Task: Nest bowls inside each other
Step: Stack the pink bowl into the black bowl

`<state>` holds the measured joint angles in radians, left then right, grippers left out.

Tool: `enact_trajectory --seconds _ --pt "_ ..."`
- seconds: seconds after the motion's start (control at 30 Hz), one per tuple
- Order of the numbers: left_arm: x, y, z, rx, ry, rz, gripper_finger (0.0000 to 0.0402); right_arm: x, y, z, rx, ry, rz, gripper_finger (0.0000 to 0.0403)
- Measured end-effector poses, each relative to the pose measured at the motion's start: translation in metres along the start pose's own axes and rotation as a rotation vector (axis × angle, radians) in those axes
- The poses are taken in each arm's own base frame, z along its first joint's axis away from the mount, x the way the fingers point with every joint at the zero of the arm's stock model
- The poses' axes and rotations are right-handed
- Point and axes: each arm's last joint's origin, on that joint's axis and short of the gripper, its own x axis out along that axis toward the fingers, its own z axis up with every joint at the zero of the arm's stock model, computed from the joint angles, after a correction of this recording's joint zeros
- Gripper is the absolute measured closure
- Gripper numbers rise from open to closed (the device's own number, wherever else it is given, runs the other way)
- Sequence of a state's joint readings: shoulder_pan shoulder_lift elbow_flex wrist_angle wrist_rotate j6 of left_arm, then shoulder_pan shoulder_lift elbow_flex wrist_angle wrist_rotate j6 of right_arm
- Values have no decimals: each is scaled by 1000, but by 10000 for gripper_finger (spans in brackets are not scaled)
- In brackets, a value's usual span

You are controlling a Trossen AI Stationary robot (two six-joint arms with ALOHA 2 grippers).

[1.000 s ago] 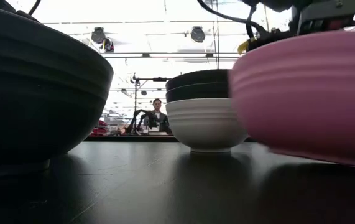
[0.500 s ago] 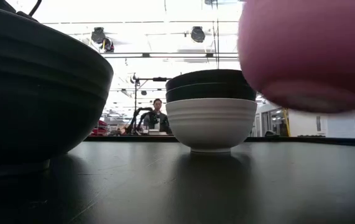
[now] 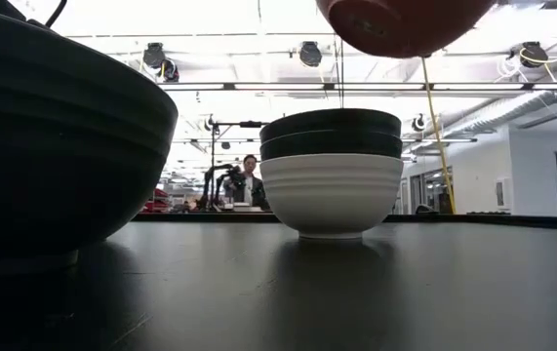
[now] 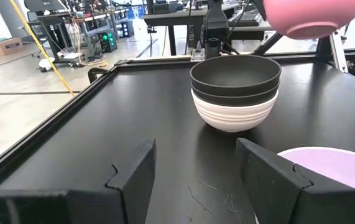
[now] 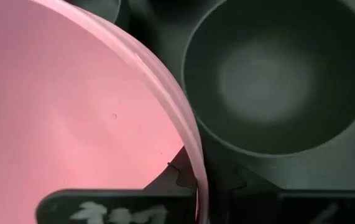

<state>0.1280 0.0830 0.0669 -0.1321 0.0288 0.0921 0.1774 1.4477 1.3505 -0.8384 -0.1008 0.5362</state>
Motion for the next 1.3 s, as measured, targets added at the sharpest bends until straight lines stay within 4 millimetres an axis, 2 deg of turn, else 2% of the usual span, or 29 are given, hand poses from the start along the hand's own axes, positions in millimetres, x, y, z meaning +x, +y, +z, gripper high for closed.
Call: enact_trajectory --seconds 0.13,0.23,0.43,0.63,0.8,0.93,1.1,1.3 --pt "0 0 0 3 -1 0 176 -6 -1 3 -32 -16 -39 402" --pt "0 0 0 4 -1 0 176 -16 2 -3 -66 -44 -49 402" --pt "0 0 0 0 -4 0 176 -38 7 -40 -75 -175 -60 403" --pt "0 0 4 0 -40 -2 176 -42 -17 -78 2 -254 -71 403" --pt "0 0 4 -13 -42 -19 176 -43 -39 -97 45 -319 -72 403" --pt "0 0 4 -21 -42 -22 176 -49 -44 -98 14 -405 -73 403" --pt "0 0 4 -18 -42 -22 176 -50 -50 -86 -33 -478 -113 403" --pt "0 0 3 -18 -29 -23 176 -41 -65 -69 -35 -451 -114 403"
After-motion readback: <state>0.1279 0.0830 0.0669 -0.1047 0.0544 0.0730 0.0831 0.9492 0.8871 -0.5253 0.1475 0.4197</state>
